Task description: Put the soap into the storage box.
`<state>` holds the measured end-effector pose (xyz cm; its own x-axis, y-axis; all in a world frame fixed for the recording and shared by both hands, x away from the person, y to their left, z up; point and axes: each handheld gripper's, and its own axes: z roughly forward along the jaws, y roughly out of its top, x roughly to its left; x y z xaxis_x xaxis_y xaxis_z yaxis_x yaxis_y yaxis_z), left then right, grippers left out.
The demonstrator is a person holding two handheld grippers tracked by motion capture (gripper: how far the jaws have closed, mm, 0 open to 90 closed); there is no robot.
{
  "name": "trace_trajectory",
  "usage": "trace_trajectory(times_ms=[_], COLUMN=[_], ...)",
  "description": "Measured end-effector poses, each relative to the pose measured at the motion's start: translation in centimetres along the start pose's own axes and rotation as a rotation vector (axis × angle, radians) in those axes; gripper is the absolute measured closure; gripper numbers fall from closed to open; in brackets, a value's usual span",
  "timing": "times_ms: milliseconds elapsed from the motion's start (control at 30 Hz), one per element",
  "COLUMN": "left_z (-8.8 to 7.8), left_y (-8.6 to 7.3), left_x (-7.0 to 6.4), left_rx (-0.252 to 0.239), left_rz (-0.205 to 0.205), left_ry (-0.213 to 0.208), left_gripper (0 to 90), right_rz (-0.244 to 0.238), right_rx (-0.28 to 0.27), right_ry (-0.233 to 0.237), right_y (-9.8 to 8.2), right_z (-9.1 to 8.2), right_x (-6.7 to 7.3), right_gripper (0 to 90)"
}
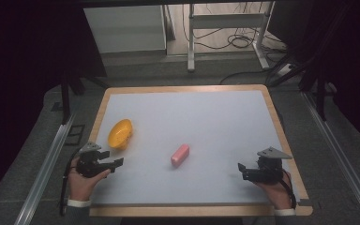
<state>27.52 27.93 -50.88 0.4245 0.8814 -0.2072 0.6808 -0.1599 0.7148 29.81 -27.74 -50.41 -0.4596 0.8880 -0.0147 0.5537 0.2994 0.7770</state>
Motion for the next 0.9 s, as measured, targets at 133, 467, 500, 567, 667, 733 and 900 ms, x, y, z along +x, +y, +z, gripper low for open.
trace_trajectory(times_ms=[133,467,500,567,667,733,900], left_z=[-0.2,0.0,0.0,-0.3,-0.5,-0.6,-0.9], left_y=[0.0,-0.1,-0.1,-0.1,0.0,0.1,0.2], left_x=[0.0,-0.1,-0.1,-0.3,-0.8,-1.2,-1.6], left_rx=[0.001,0.024,0.024,0.016,0.013,0.019,0.013], left_rz=[-0.005,0.002,0.002,0.002,0.01,0.013,0.002], left_ry=[0.001,-0.01,-0.01,-0.013,0.001,0.01,-0.003], left_gripper=[27.5,26.2,26.2,26.3,26.3,26.3,24.5], right_rz=[-0.01,-0.014,-0.014,-0.01,-0.008,-0.007,-0.022], right_rx=[-0.041,-0.044,-0.044,-0.051,-0.052,-0.045,-0.043], right_ry=[-0.016,-0.04,-0.04,-0.05,-0.047,-0.047,-0.042], right_y=[0.5,0.1,0.1,0.1,0.1,0.0,0.1], right_z=[-1.0,-1.6,-1.6,-1.9,-1.8,-1.6,-1.4], right_x=[-0.3,-1.2,-1.2,-1.2,-1.3,-1.5,-1.7], right_gripper=[4.9,7.1,7.1,7.1,7.2,7.3,7.4])
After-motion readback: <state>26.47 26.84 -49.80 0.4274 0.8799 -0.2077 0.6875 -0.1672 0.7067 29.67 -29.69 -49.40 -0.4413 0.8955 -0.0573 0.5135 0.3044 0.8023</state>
